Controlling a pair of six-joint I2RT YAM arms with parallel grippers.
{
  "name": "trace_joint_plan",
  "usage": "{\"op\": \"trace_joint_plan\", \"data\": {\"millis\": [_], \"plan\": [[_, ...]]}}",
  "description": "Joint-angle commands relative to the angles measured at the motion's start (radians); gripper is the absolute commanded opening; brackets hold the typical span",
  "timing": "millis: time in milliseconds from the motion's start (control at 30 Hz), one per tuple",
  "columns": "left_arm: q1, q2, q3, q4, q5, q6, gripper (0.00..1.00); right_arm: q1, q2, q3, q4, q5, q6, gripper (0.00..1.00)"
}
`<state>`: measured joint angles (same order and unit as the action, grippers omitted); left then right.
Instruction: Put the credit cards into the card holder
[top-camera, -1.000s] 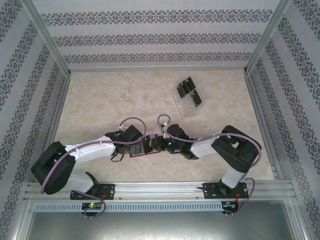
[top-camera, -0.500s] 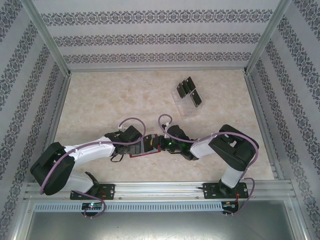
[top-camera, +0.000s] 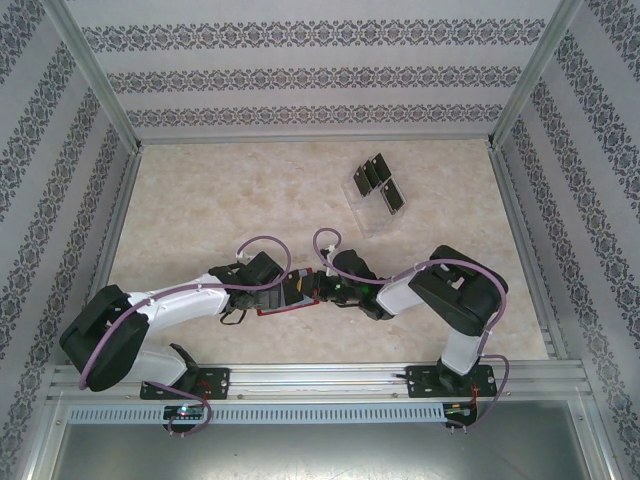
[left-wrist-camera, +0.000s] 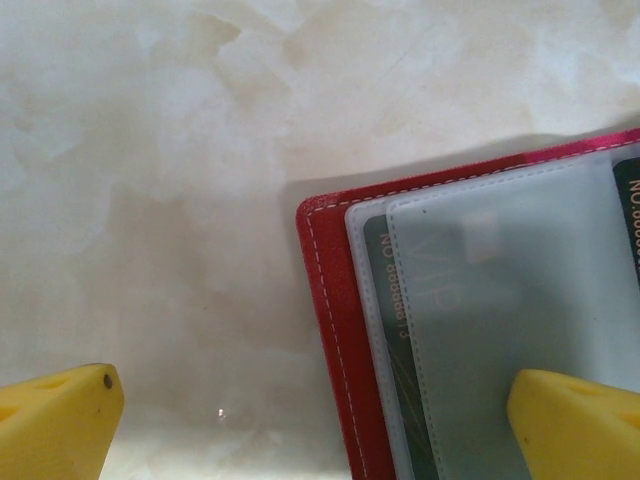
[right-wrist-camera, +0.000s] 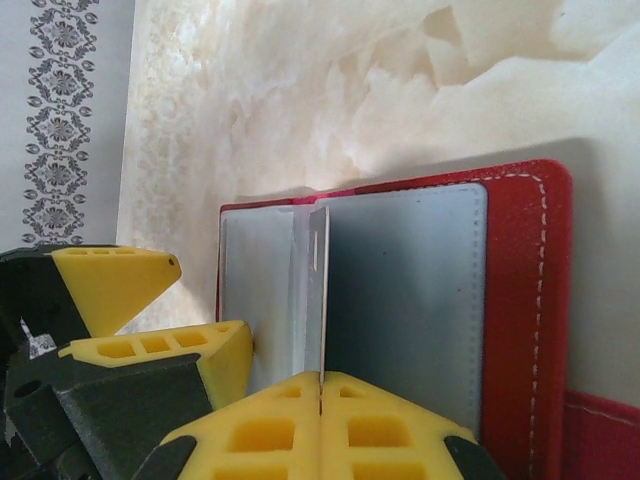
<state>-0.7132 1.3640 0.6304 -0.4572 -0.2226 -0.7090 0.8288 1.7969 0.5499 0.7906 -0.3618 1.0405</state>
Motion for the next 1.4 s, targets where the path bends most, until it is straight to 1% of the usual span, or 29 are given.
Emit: {"op": "trace_joint_plan", "data": {"millis": [0,167,300,600,800,1000,1167,1367], "plan": [[-0.005,-0.007,-0.026,-0.048,-0.025,-0.013,1.0,0.004,0.028,0.018,-0.015,-0.027,0.004,0.0],[-0.004,-0.051,-0.031,-0.103,-0.072,-0.043,1.0,-0.008,0.033,0.006,-0.013,-0.022,0.022,0.0],[-0.005,-0.08,-0.042,-0.131,-0.085,-0.06,1.0,-0.009,0.036,0.012,-0.021,-0.025,0.025,0.0],[-0.003,-0.052,-0.073,-0.112,-0.073,-0.085,1.0,-0.017,0.045,0.027,-0.042,-0.045,0.03,0.0],[-0.004,-0.049,-0.082,-0.101,-0.072,-0.087,1.0,-0.033,0.055,0.037,-0.039,-0.089,0.036,0.0],[-0.003,-0.05,-0.087,-0.098,-0.068,-0.091,1.0,-0.037,0.071,0.05,-0.017,-0.141,0.033,0.0],[-0.003,-0.052,-0.092,-0.092,-0.063,-0.092,1.0,-0.038,0.09,0.051,0.041,-0.168,0.052,0.0],[-0.003,-0.054,-0.097,-0.087,-0.058,-0.091,1.0,-0.031,0.114,0.063,0.067,-0.181,0.071,0.0]]}}
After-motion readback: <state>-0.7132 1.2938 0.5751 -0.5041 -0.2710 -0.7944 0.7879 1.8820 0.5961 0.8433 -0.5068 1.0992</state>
